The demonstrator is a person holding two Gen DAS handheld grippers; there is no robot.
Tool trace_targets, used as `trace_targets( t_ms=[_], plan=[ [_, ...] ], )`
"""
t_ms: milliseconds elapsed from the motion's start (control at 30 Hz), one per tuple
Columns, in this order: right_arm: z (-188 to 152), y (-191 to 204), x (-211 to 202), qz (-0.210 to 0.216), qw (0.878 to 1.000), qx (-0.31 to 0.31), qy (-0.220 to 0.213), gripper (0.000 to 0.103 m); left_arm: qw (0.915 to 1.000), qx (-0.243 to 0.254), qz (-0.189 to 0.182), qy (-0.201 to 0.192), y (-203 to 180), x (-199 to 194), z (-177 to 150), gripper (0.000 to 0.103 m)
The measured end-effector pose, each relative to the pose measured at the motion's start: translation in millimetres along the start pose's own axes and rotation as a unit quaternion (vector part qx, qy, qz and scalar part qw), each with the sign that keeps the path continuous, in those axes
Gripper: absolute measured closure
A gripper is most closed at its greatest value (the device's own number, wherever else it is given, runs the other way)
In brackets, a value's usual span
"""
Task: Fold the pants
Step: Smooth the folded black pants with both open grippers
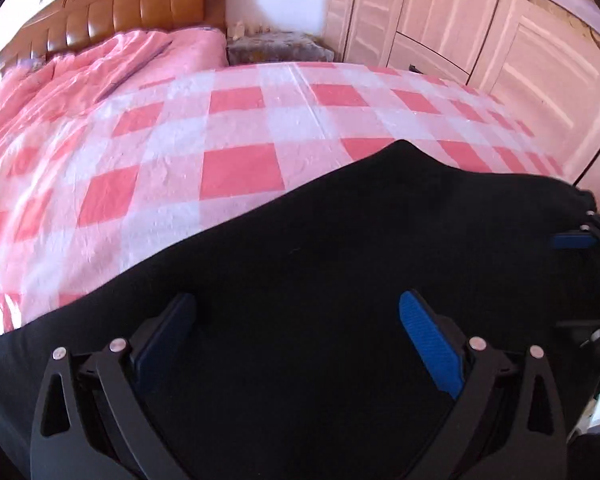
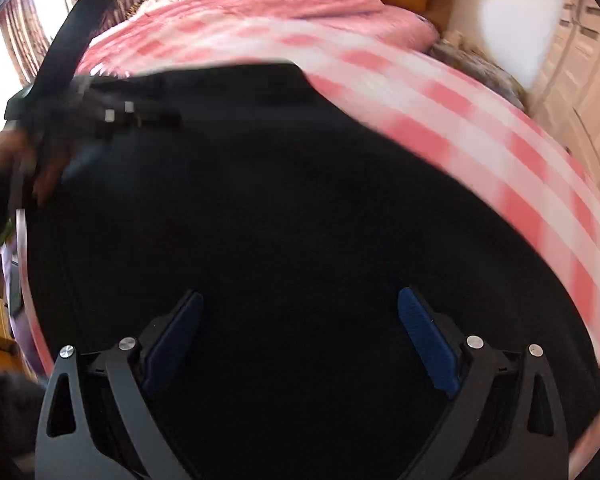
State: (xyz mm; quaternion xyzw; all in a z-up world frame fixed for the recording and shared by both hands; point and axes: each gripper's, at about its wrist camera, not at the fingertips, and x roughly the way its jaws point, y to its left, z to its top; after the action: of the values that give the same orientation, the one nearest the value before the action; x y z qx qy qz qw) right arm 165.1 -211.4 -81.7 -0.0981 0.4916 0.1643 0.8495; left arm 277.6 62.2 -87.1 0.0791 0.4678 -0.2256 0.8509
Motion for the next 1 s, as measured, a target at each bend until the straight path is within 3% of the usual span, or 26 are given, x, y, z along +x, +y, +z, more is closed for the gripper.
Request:
trace_targets(
  t_ms=[133,233,267,333,400,467,633,733,800,900,933,1000],
  plan=[
    [-22.3,-4.9,-32.6,-0.024,0.999,0.007,-0.02,0.008,0.9993,-0.002,0.035,0.013,-17.9,-2.6,4.2,0.002],
    [-19.5,-9.4,-46.0,-0.01,0.997,0.034,-0.064,0.007,0.9995,0.017,-0.023,-0.016,-55.9,-17.1,21.0,0.002],
    [-19.4,-10.3,-41.6,-0.019,0.998,0.034,-0.059,0.007,0.9989,0.032,-0.03,-0.019,-74.3,-15.2,29.9,0.002],
    [-28.2,-15.3,-11.7,-0.081,0.997,0.017,0.002,0.005,0.998,0.055,-0.031,-0.003,-97.7,1.9,40.8,0.002],
    [-43.7,-31.1,-15.5,-0.029,0.999,0.039,-0.018,0.005,0.9968,0.073,-0.002,0.034,-109.6,37.7,48.6,0.001],
    [-57.1,-33.3,-23.9,-0.027,0.999,0.024,-0.015,0.005,0.9961,0.087,0.015,-0.001,-112.4,43.1,50.9,0.001],
    [-73.4,-40.4,-66.5,-0.051,0.996,0.045,-0.052,0.005,0.9973,0.071,0.019,0.009,-112.5,37.9,58.5,0.001],
    [-82.1,-56.3,-89.8,-0.044,0.992,0.083,-0.088,0.005,0.9975,0.066,-0.012,-0.024,-132.6,15.8,61.6,0.002],
    [-87.1,-58.1,-86.3,-0.033,0.992,0.08,-0.086,0.005,0.9953,0.087,-0.022,-0.037,-156.9,13.8,65.1,0.002],
    [-102.0,-55.4,-53.2,-0.061,0.996,0.056,-0.032,0.004,0.9938,0.109,-0.021,0.0,-182.6,49.0,70.3,0.002],
    [-108.3,-57.5,-57.0,-0.053,0.995,0.06,-0.06,0.004,0.9943,0.103,-0.021,0.016,-183.8,65.6,70.6,0.001],
    [-115.4,-65.4,-62.0,-0.038,0.993,0.084,-0.071,0.004,0.9955,0.089,-0.033,-0.004,-178.6,67.2,73.8,0.001]
  ],
)
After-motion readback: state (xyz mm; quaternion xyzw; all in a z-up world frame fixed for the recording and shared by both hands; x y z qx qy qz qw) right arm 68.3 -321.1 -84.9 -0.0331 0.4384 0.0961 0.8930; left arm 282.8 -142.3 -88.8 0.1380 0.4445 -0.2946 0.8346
